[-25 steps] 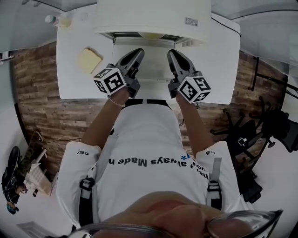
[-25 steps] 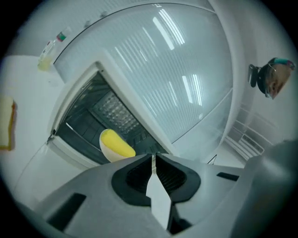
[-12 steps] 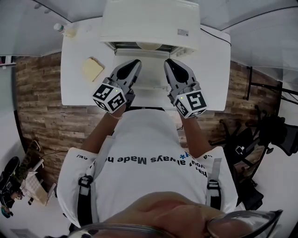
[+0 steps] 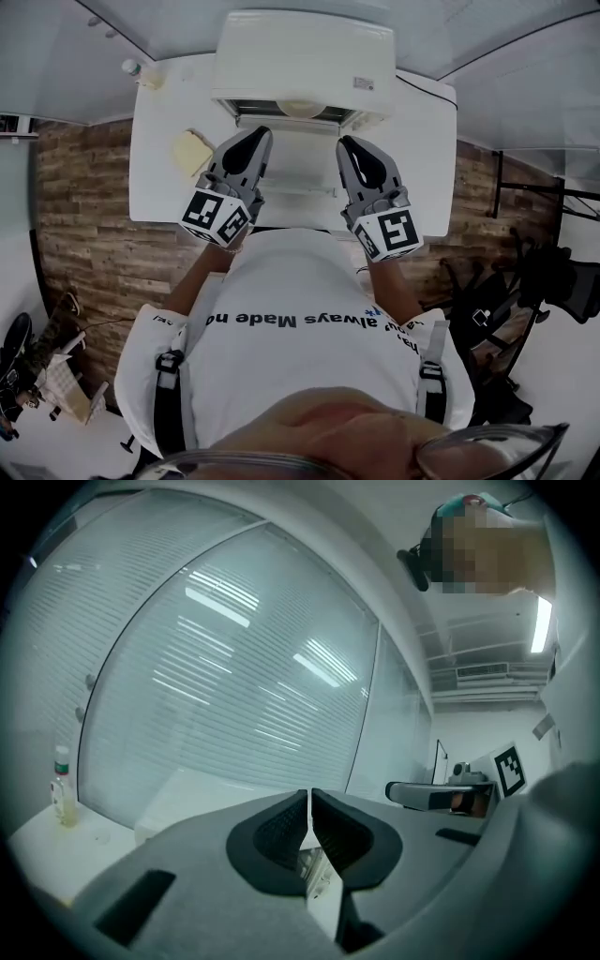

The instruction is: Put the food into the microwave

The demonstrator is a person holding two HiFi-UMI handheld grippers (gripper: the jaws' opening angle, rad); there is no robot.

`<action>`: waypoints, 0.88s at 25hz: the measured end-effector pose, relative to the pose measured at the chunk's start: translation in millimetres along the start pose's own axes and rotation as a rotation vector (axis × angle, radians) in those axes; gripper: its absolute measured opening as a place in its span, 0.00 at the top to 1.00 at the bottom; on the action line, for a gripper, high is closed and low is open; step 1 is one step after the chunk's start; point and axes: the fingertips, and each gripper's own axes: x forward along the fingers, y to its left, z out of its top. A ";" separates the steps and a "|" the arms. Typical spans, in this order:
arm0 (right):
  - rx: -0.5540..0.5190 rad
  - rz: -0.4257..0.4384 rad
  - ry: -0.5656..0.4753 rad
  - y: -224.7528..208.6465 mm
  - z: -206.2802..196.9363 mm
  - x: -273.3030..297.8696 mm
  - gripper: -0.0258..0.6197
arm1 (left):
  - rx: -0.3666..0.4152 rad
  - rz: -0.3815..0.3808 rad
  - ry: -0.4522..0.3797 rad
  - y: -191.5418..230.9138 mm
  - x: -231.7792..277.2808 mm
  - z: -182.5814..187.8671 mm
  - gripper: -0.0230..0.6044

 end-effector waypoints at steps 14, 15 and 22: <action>-0.021 -0.035 -0.039 2.3 28.7 -22.6 0.92 | 0.090 -0.001 -0.055 -19.1 -9.7 30.4 0.93; -0.023 -0.035 -0.043 2.6 30.1 -23.3 0.92 | 0.092 -0.002 -0.056 -19.7 -9.5 30.6 0.93; -0.040 -0.035 -0.051 6.0 33.6 -24.7 0.92 | 0.097 -0.008 -0.054 -23.4 -10.1 29.1 0.93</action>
